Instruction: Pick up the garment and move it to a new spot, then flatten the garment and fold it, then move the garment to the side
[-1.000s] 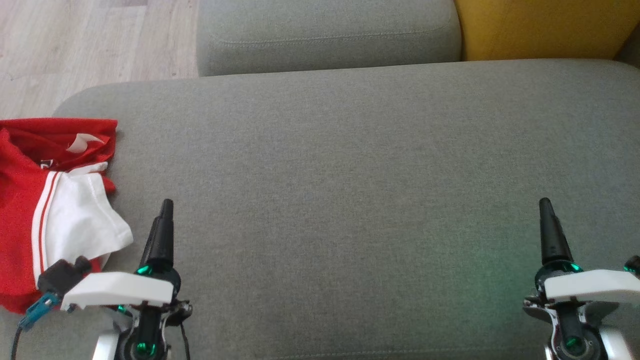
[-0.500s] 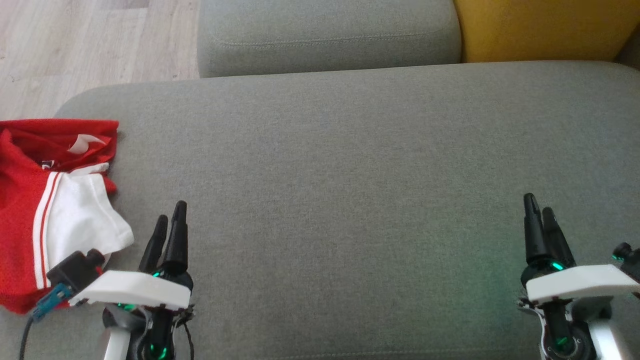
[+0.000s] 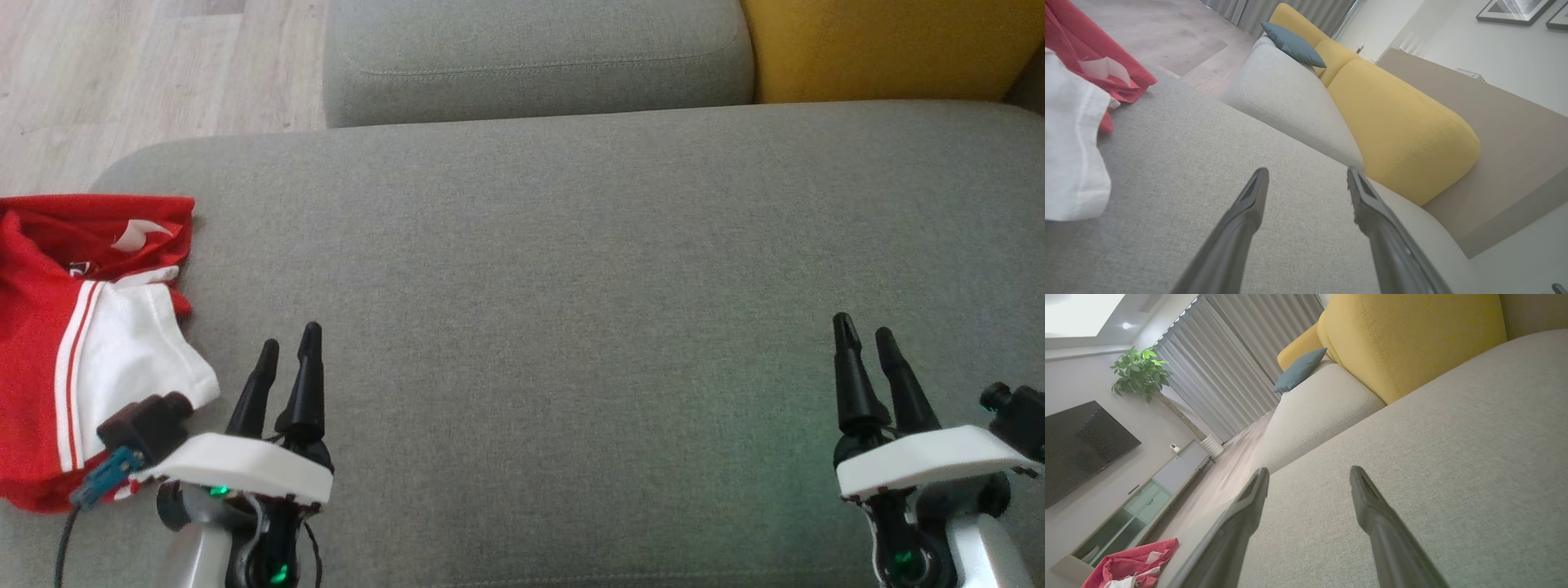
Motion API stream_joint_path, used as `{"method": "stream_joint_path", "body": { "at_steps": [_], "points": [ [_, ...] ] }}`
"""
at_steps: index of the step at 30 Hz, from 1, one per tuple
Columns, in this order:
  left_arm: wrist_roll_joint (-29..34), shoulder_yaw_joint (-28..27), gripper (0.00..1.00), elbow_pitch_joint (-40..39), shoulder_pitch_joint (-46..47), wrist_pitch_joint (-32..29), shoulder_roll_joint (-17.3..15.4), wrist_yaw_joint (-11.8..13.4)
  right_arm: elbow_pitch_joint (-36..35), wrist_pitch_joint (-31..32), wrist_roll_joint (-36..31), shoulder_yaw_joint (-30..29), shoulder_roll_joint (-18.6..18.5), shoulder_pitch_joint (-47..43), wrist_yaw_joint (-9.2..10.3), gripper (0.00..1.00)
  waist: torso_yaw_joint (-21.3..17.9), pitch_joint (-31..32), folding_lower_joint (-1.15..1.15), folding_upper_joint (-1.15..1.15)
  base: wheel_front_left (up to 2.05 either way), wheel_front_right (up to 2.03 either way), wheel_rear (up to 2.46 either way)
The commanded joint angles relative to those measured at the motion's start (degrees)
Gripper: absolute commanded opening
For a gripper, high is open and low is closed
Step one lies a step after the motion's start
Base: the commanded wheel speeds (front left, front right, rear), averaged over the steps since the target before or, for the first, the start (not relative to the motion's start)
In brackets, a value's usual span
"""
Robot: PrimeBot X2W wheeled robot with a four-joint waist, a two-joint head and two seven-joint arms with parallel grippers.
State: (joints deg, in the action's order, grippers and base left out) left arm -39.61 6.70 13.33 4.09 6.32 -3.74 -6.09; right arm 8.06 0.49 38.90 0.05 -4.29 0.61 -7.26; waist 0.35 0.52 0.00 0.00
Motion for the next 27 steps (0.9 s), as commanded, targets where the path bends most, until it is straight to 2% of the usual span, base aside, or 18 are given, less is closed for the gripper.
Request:
{"method": "stream_joint_path", "body": {
  "at_steps": [1, 27],
  "points": [
    [2.36, -0.71, 1.00, -1.61, 3.40, 0.89, -1.27, 0.24, -2.63, -0.39, -2.43, 1.33, -0.76, 2.03, -0.15, 1.00, 0.02, -0.02, 0.00, 0.00, 0.00, 0.00, 0.00],
    [20.22, 1.93, 1.00, -0.11, 4.83, 5.42, -2.49, 2.11, -5.67, -1.26, -20.10, 2.50, 0.45, 0.81, -0.20, 1.00, 0.38, -0.39, 0.00, 0.00, 0.00, 0.00, 0.00]
  ]
}}
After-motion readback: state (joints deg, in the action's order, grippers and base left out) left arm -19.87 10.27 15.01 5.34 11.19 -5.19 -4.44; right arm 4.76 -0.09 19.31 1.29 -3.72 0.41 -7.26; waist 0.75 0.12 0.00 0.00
